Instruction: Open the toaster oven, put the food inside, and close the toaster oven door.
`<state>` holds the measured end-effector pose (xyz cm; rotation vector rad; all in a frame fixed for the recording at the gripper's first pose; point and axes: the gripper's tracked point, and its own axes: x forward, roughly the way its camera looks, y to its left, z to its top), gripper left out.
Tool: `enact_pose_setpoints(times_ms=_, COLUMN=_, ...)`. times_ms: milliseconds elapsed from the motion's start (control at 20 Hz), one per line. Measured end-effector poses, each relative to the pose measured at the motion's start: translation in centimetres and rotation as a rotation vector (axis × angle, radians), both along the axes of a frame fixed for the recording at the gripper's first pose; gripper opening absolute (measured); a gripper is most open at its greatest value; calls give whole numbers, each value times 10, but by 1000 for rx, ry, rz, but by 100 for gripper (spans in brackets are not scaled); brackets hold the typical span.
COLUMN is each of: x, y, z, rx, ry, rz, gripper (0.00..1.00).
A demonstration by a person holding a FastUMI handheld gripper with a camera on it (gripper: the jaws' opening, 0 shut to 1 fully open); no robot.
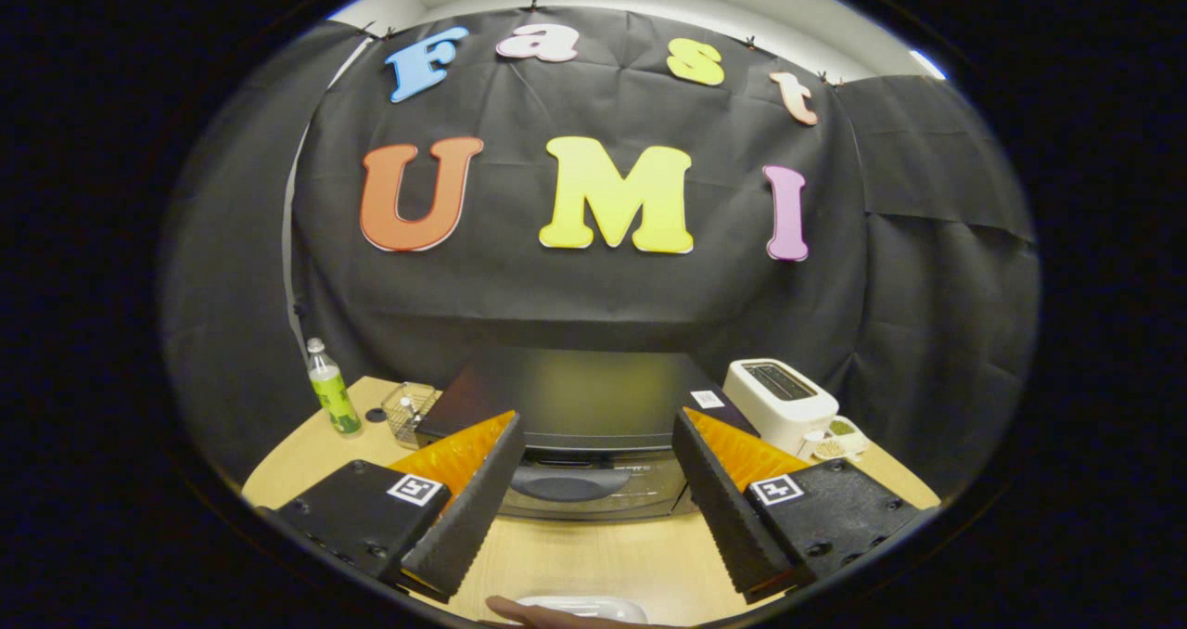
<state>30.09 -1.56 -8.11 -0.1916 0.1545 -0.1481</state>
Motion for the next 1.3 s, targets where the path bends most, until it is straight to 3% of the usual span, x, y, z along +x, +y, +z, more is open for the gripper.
enact_pose_setpoints(times_ms=200, x=31, y=-16, z=-39, rx=89, ry=74, rz=-37, gripper=100)
enact_pose_setpoints(times_ms=400, x=52, y=-10, z=-55, rx=155, ry=92, rz=-7, gripper=100)
enact_pose_setpoints(times_ms=650, x=53, y=2, z=-63, rx=119, ry=106, rz=17, gripper=100)
enact_pose_setpoints(times_ms=800, x=47, y=3, z=-65, rx=54, ry=103, rz=18, gripper=100)
enact_pose_setpoints(times_ms=1300, x=-15, y=-4, z=-97, rx=120, ry=211, rz=87, gripper=100)
